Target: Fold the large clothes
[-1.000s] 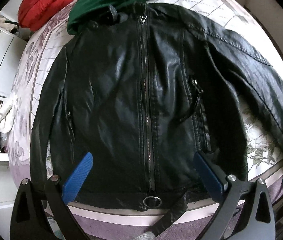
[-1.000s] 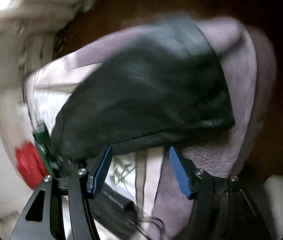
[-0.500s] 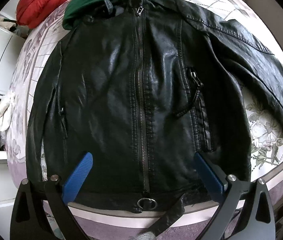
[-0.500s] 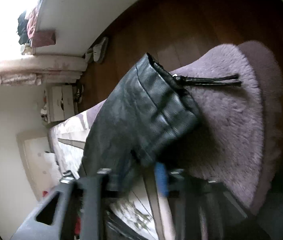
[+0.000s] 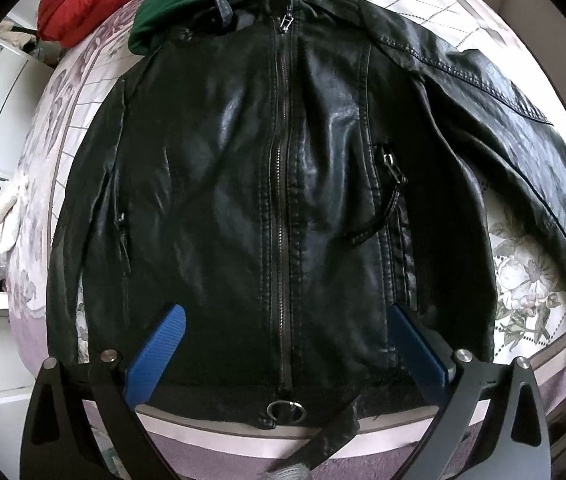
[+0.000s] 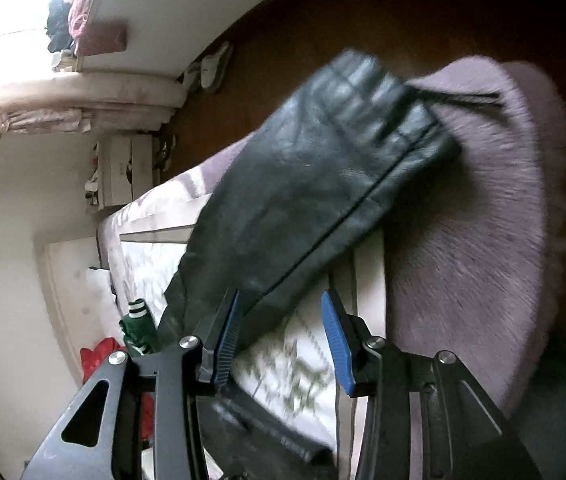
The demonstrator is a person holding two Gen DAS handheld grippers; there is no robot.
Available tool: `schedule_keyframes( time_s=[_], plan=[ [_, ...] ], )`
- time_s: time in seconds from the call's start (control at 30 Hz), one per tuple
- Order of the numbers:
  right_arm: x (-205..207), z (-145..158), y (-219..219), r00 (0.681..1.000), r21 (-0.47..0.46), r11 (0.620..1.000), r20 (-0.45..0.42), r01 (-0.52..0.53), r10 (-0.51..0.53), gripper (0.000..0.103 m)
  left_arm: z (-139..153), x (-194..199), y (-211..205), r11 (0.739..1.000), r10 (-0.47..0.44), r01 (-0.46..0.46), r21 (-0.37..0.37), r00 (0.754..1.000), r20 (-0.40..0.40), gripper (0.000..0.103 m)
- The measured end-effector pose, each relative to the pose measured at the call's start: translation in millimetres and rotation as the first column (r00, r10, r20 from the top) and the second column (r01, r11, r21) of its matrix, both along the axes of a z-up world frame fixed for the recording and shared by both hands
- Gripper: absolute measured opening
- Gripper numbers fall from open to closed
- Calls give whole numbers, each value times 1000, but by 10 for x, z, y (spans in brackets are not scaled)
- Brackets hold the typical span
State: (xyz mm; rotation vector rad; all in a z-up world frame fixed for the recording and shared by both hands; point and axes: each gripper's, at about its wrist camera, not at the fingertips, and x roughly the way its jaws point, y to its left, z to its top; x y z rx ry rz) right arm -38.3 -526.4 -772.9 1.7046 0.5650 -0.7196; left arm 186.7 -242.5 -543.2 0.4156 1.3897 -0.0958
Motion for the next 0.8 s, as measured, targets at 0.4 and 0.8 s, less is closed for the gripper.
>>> schedule_keyframes(
  time_s=[0.4, 0.8],
  plan=[
    [440, -147, -35, 964, -102, 967, 152, 235, -218, 103, -236, 220, 2, 1000, 31, -31, 2, 999, 8, 103],
    [622, 159, -100, 979, -230, 953, 92, 198, -181, 7, -202, 386, 282, 996, 79, -78, -36, 997, 13, 103]
  ],
)
